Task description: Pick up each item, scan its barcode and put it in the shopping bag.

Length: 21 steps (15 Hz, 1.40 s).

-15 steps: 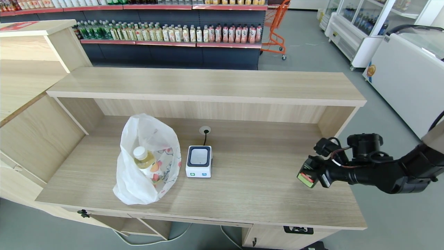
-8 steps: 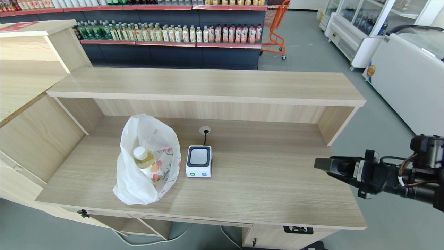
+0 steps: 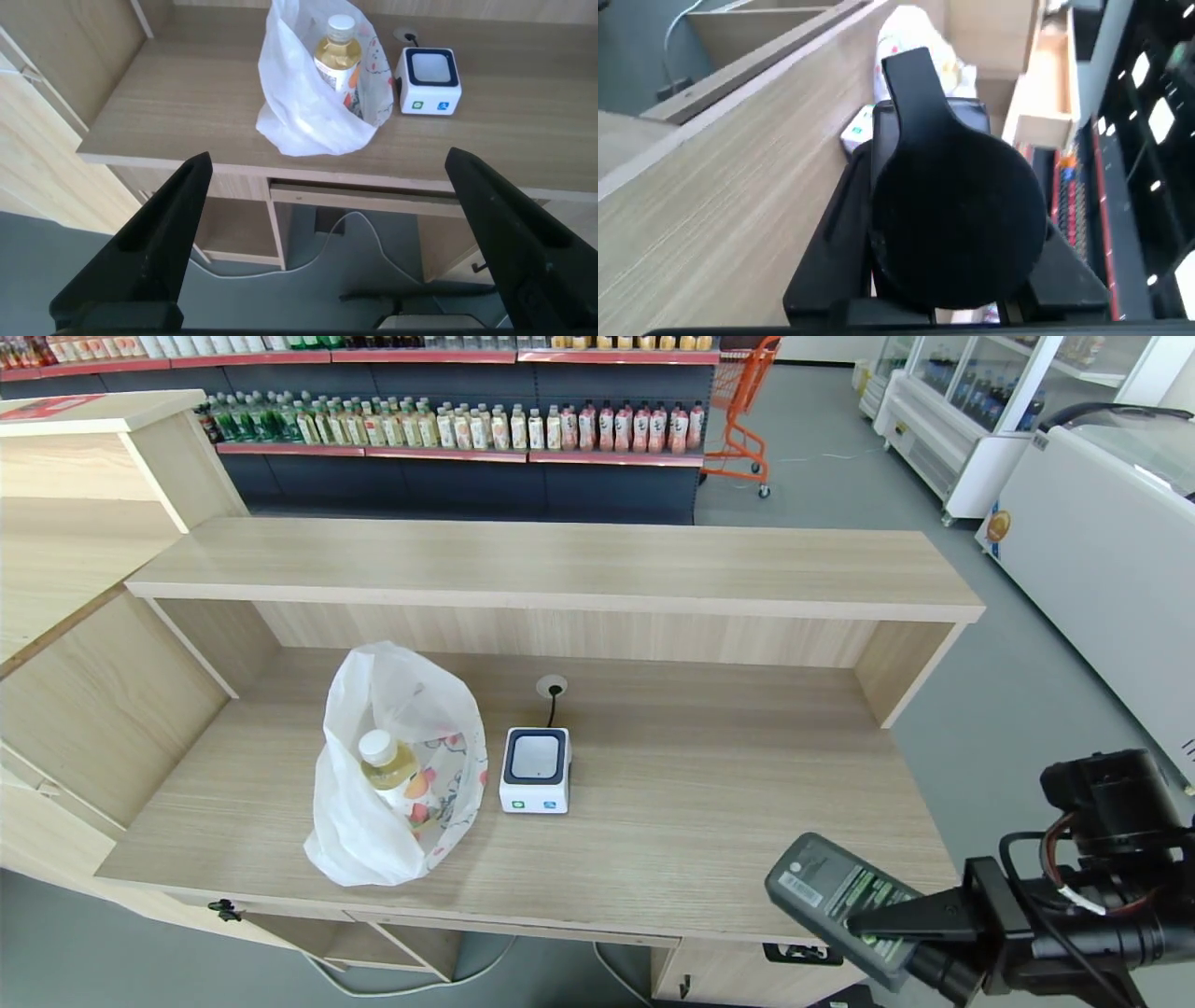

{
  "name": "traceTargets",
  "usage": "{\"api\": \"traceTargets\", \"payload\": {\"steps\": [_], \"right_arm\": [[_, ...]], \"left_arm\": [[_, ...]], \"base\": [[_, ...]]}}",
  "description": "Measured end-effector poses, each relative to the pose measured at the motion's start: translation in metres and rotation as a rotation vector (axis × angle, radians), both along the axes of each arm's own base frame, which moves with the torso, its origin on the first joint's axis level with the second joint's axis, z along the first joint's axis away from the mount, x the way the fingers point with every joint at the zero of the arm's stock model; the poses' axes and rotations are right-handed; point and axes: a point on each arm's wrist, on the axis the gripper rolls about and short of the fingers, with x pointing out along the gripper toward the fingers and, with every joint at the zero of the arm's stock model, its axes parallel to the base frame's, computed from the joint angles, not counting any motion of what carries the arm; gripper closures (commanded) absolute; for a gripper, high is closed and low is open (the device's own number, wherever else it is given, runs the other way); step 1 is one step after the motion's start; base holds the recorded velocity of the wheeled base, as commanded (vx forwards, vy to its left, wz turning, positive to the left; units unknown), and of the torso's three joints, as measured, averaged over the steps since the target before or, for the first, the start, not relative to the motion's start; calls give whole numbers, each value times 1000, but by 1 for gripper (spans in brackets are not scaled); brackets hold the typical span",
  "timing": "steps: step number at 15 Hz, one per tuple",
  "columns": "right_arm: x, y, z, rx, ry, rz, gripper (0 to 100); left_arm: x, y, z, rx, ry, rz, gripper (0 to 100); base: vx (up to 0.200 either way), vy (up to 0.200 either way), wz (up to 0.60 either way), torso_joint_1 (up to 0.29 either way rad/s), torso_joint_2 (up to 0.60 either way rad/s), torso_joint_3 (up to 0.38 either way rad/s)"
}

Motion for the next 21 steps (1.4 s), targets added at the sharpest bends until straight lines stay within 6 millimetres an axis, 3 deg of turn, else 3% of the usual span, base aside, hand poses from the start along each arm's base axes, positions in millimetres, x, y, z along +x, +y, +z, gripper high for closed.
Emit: {"api": "traceTargets", "payload": {"steps": [3,5,21], "right_arm": [[-11,22,1,7,-86,175,100],[-19,31,-2,14,-33,237,100],[-29,32,0,32,-7,274,100]], "left_arm": [[0,0,0,0,0,0,0],[0,0,0,0,0,0,0],[0,0,0,0,0,-1,0]], "base": [[0,0,0,0,0,0],[0,0,0,0,0,0],[0,0,0,0,0,0]]}}
